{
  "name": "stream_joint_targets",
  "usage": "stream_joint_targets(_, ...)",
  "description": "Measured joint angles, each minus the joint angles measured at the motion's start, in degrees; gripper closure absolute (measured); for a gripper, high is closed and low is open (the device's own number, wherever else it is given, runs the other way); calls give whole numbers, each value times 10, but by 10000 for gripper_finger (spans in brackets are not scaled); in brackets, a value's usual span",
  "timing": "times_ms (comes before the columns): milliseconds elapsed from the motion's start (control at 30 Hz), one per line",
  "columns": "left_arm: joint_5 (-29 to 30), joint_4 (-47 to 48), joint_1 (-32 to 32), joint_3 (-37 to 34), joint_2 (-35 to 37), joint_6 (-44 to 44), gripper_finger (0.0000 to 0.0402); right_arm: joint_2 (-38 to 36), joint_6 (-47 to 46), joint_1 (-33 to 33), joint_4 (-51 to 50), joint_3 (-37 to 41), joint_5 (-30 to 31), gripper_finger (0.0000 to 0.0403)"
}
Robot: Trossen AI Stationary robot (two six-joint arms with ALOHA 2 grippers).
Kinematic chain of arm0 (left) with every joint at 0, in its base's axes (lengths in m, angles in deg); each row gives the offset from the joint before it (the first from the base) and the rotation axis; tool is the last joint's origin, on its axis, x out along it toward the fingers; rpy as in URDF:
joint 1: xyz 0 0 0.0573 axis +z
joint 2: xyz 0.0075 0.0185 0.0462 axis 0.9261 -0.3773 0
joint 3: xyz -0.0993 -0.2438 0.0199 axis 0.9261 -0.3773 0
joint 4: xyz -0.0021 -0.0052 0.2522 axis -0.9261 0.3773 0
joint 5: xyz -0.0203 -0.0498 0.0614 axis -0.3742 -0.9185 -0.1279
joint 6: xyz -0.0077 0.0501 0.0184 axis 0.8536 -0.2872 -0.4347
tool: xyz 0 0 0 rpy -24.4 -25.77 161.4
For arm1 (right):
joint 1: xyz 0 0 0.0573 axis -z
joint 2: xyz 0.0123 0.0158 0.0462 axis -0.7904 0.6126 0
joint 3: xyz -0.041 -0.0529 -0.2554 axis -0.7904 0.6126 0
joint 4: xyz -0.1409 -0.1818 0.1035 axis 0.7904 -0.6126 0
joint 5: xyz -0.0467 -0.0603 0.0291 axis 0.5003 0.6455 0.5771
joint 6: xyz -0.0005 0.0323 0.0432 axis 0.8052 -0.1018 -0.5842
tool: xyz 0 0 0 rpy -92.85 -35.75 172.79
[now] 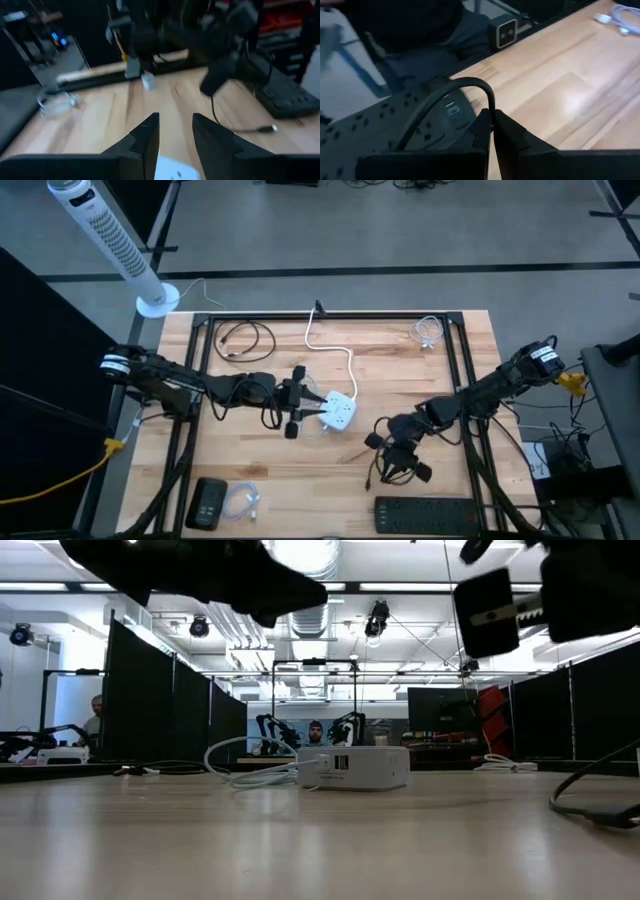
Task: Plug in charger cables
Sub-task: Insert the black charger cable into the black outlet
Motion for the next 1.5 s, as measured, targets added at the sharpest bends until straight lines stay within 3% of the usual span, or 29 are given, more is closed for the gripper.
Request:
stream_joint_targets(267, 1, -34, 17, 0, 0, 5, 297, 0, 40, 81, -7, 26, -128, 403)
stream_joint_targets(600, 1, -30, 15, 0, 0, 57, 294, -3, 76, 101, 5, 26, -147, 403)
stream_joint_targets(900, 0, -28, -7, 0, 0, 95, 294, 0, 47, 33, 40, 23, -60, 403)
stream_joint_targets(1233, -1, -59, -91, 0, -1, 113, 296, 4, 42, -55, 113, 21, 5, 403)
stream_joint_targets(1500, 0, -80, -120, 0, -1, 89, 296, 4, 75, -58, 156, 21, 7, 403)
